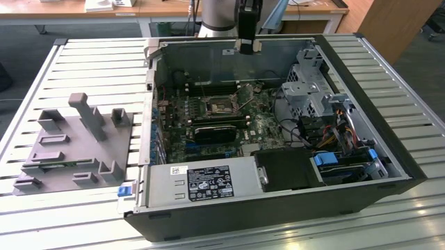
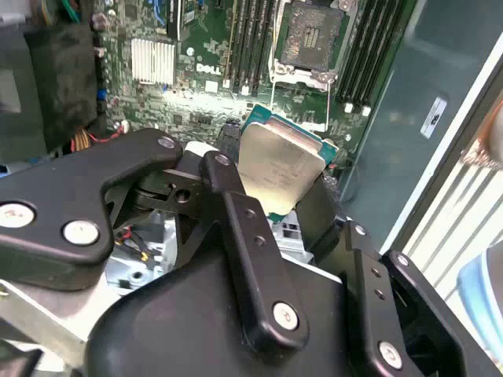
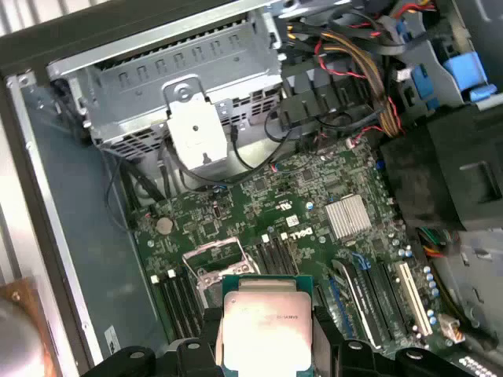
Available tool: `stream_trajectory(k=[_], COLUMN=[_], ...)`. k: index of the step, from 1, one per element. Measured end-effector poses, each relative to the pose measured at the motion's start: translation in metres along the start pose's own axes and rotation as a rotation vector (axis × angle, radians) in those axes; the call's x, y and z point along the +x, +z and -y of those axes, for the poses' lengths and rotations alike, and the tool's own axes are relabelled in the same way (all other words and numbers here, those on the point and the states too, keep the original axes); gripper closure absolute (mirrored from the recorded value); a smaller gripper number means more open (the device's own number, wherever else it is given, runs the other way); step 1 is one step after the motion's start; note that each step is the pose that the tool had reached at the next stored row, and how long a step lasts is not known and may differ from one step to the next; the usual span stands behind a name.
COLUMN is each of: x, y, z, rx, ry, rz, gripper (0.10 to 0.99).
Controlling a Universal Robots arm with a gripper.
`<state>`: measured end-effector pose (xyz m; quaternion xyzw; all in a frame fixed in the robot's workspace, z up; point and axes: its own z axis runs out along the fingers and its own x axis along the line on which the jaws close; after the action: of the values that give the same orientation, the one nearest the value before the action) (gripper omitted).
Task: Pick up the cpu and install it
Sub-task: 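Place the cpu into insertion slot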
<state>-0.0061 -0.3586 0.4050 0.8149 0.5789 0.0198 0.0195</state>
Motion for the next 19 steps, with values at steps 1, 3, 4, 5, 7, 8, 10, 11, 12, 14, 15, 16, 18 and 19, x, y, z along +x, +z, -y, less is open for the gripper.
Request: stream_trajectory(k=[1, 3, 4, 5, 7, 8, 10, 11, 12, 14, 15, 16, 18, 19], x=[0.0, 0.0, 0.0, 0.0, 0.0, -0.0001, -0.0001, -0.0001, -0.0001, -0.0002, -0.0002, -0.0003, -0.0004, -0.0004], y=[0.0, 0.0, 0.0, 0.0, 0.0005, 0.0025, 0.0029, 0.0031, 0.0033, 0.0038, 0.004, 0.0041, 0.0044, 0.0046], z=[0.0, 0.0, 0.0, 0.0, 0.0, 0.0004, 0.0004, 0.0004, 0.0005, 0.0006, 0.0007, 0.0009, 0.0012, 0.0013], rx=[0.0, 0.0, 0.0, 0.0, 0.0, 0.0, 0.0, 0.0, 0.0, 0.0, 0.0, 0.0, 0.0, 0.0], ry=[-0.008, -0.016, -0.019, -0.02, -0.023, -0.023, -0.023, -0.023, -0.023, -0.023, -0.023, -0.023, -0.023, -0.023], rz=[-0.0003, -0.0008, -0.001, -0.0011, -0.0012, -0.0013, -0.0013, -0.0013, -0.0012, -0.0013, -0.0012, -0.0012, -0.0012, -0.0012], gripper=[0.549, 0.549, 0.549, 0.549, 0.549, 0.549, 0.549, 0.549, 0.549, 0.549, 0.549, 0.549, 0.549, 0.549])
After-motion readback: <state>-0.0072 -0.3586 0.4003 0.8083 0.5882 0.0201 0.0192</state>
